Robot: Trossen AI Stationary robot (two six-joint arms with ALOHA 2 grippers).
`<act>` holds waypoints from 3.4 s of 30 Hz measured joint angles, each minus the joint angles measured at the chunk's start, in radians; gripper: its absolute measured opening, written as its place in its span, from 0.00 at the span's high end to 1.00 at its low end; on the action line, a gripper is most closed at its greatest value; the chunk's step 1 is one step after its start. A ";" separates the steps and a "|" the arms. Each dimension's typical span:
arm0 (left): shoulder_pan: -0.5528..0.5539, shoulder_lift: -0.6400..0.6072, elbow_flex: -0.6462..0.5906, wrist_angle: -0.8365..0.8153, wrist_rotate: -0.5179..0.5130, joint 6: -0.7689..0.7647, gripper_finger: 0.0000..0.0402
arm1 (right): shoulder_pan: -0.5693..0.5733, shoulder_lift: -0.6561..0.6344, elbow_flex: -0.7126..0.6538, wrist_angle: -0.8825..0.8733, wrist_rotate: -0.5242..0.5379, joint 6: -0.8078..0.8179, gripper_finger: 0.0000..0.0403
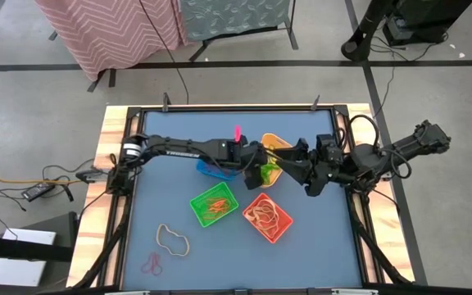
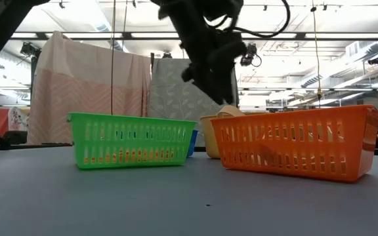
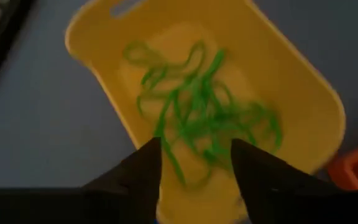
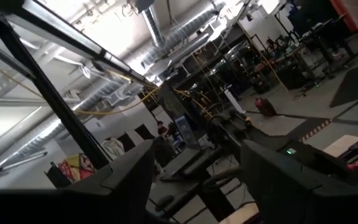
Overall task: Sort rubber bands into baskets
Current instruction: Put the yellow rubber band into the orange bin
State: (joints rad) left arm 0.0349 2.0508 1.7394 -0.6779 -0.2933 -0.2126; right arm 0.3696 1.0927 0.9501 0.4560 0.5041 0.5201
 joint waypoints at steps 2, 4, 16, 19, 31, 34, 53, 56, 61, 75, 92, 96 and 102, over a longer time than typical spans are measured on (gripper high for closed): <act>0.000 -0.019 0.013 -0.093 0.056 0.000 0.47 | -0.002 -0.001 0.000 0.009 0.000 -0.003 0.38; -0.011 -0.053 0.000 -0.166 0.128 -0.001 0.44 | -0.002 -0.002 0.000 0.022 0.000 -0.027 0.38; -0.452 -0.627 -0.674 0.087 0.093 -0.236 0.41 | -0.002 0.000 0.000 -0.020 -0.002 -0.087 0.38; -0.616 -0.700 -0.817 0.089 0.086 -0.290 0.42 | -0.002 0.000 0.000 -0.036 -0.003 -0.087 0.38; -0.784 -0.551 -0.952 0.102 0.082 -0.249 0.47 | -0.002 0.000 0.000 -0.046 -0.001 -0.079 0.38; -0.784 -0.509 -0.952 0.111 0.118 -0.214 0.47 | -0.002 0.000 0.000 -0.046 -0.001 -0.079 0.38; -0.711 -0.647 -0.831 -0.153 0.072 -0.346 0.99 | -0.002 0.000 0.000 -0.038 0.000 -0.070 0.38; -0.687 -0.741 -0.755 -0.172 -0.021 -0.343 0.99 | -0.002 0.000 0.000 -0.038 0.000 -0.070 0.38; -0.604 -0.768 -0.628 -0.150 -0.179 -0.305 0.99 | -0.002 0.000 0.000 -0.016 0.000 -0.067 0.38; -0.324 -0.419 -0.565 0.763 -0.090 0.049 1.00 | -0.013 0.000 0.000 0.110 0.030 -0.155 0.38; -0.308 -0.088 -0.565 1.142 -0.008 -0.135 0.99 | -0.013 -0.013 0.000 0.114 0.027 -0.164 0.38; -0.303 -0.040 -0.565 1.186 -0.008 -0.144 0.97 | -0.013 -0.013 0.000 0.114 0.027 -0.164 0.38; -0.303 -0.032 -0.564 1.143 0.016 -0.135 0.96 | -0.012 -0.013 0.000 0.113 0.027 -0.165 0.38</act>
State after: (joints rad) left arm -0.2679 2.0186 1.1751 0.4648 -0.2775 -0.3477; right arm 0.3576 1.0794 0.9504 0.5686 0.5308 0.3556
